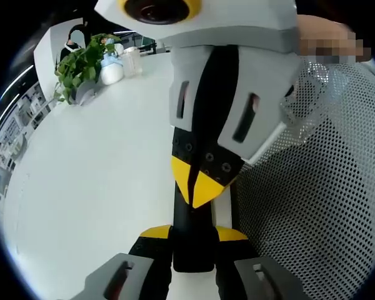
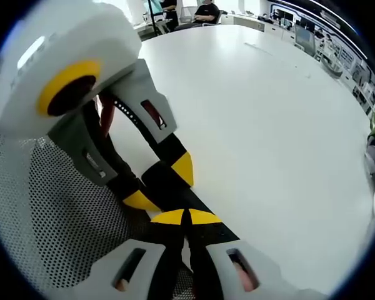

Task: Press the specified remote control buttons in sequence, fully releasing each button before pressing the next.

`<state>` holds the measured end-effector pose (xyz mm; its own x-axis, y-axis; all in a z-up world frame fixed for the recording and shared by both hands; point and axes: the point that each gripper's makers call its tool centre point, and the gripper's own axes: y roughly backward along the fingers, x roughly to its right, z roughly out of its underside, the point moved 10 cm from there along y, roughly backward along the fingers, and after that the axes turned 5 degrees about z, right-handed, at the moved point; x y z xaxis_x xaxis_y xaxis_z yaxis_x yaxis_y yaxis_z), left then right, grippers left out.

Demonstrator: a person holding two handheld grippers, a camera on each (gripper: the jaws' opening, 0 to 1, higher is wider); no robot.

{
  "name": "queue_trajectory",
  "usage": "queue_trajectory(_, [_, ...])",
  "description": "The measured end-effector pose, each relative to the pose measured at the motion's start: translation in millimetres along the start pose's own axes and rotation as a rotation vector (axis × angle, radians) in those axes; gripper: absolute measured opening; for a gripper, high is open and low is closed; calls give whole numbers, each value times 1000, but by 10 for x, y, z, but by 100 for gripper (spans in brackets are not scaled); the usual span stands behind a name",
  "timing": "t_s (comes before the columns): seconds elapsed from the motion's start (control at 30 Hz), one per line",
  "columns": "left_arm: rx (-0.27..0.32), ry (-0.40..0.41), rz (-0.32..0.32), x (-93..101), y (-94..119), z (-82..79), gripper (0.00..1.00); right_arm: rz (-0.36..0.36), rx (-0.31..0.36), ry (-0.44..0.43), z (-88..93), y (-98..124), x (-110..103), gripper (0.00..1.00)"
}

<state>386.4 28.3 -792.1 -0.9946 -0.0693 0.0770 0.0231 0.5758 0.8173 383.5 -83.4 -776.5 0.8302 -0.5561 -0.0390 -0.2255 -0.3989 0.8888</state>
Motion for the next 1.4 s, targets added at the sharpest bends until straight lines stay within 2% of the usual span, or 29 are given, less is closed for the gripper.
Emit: queue_trajectory(1.4, [4, 3, 1, 0, 1, 5, 25, 8, 9, 22, 2, -10, -11, 0])
